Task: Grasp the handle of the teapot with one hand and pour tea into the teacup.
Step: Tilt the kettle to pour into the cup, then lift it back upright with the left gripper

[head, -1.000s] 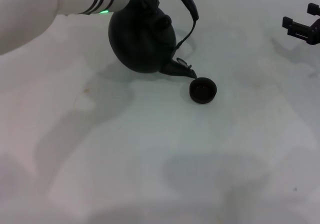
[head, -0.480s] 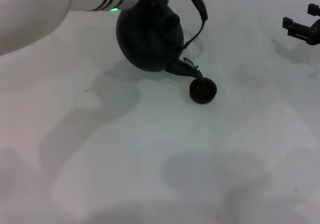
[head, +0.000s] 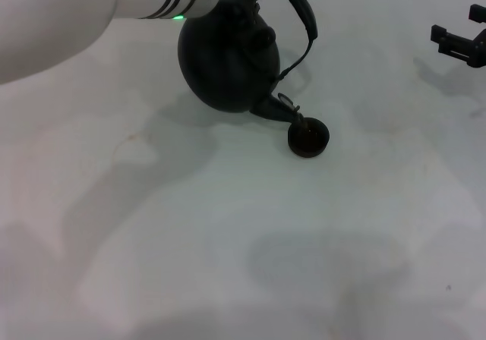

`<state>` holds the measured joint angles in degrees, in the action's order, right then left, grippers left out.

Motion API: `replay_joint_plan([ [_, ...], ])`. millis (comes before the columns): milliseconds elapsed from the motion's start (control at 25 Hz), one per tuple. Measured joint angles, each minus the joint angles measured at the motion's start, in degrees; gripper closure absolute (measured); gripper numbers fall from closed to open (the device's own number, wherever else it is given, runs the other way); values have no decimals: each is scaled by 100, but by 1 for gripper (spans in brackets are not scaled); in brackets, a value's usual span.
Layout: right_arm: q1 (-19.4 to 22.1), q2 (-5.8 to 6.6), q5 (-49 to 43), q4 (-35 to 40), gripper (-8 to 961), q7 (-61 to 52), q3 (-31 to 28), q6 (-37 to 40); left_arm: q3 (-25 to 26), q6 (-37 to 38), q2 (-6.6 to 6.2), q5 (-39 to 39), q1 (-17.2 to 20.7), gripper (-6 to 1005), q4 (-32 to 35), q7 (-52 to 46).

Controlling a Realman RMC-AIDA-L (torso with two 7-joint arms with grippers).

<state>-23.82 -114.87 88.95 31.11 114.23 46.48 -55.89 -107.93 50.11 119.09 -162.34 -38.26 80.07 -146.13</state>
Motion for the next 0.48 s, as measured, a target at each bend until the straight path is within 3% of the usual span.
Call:
replay_joint_plan([
  [480,3,0,26,0,109,74,-20,0,41,165,-4,0,-145,878,-59,90],
])
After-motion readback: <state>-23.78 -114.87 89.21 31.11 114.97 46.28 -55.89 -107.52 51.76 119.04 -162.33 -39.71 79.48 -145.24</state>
